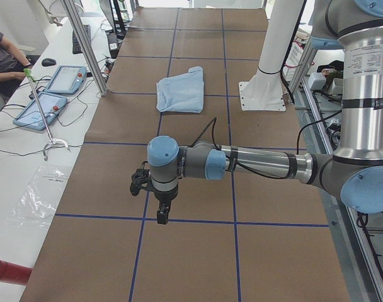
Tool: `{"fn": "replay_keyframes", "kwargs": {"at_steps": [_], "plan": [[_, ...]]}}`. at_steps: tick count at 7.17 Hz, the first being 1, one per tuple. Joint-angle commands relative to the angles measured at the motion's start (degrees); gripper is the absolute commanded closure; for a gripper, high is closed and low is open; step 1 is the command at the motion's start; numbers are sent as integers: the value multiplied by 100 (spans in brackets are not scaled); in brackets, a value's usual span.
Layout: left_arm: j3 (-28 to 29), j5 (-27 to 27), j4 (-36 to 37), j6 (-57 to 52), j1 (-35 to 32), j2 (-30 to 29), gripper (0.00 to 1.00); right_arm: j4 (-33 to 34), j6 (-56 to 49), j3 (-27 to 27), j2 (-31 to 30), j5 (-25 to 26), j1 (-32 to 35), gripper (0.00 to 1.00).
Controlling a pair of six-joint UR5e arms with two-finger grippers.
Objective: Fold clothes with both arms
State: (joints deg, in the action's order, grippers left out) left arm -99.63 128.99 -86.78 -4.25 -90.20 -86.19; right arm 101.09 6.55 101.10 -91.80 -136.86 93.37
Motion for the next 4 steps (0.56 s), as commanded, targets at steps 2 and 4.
{"fn": "replay_keyframes", "kwargs": {"at_steps": [2,4], "plan": [[-30,30,4,-24,-6,-30,0,60,303,41,-31,-34,5,0],[23,30,-32,-15,3,-47,0,43,259,-133,-75,19,-3,0]]}}
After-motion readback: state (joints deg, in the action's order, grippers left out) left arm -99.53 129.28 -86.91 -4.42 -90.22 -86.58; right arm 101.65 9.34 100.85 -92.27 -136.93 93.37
